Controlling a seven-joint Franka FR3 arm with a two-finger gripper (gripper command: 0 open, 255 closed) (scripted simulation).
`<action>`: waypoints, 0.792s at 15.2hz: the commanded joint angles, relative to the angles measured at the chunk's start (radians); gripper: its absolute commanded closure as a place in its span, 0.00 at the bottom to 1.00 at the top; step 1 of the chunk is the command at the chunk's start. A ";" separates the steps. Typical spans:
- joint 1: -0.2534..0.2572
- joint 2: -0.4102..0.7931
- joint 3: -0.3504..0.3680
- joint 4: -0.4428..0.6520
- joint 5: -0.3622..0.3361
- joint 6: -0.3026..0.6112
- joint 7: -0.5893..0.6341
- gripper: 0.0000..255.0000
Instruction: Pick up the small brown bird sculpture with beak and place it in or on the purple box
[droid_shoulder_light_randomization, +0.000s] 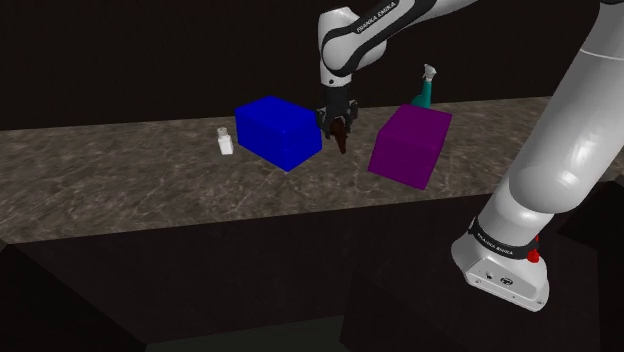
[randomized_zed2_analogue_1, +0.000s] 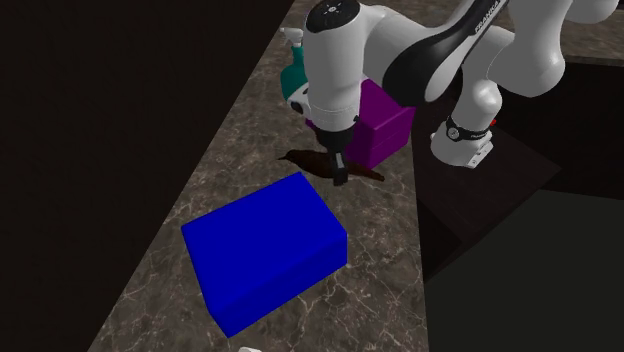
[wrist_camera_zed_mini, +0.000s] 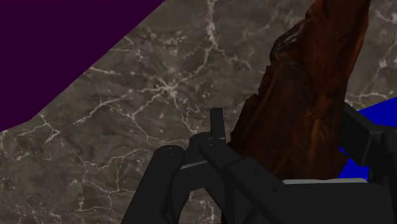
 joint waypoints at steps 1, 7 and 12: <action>-0.001 -0.015 -0.001 0.010 0.001 -0.025 -0.002 1.00; -0.001 -0.051 -0.001 0.052 0.003 -0.103 -0.005 1.00; -0.001 -0.076 -0.001 0.094 0.005 -0.169 -0.007 1.00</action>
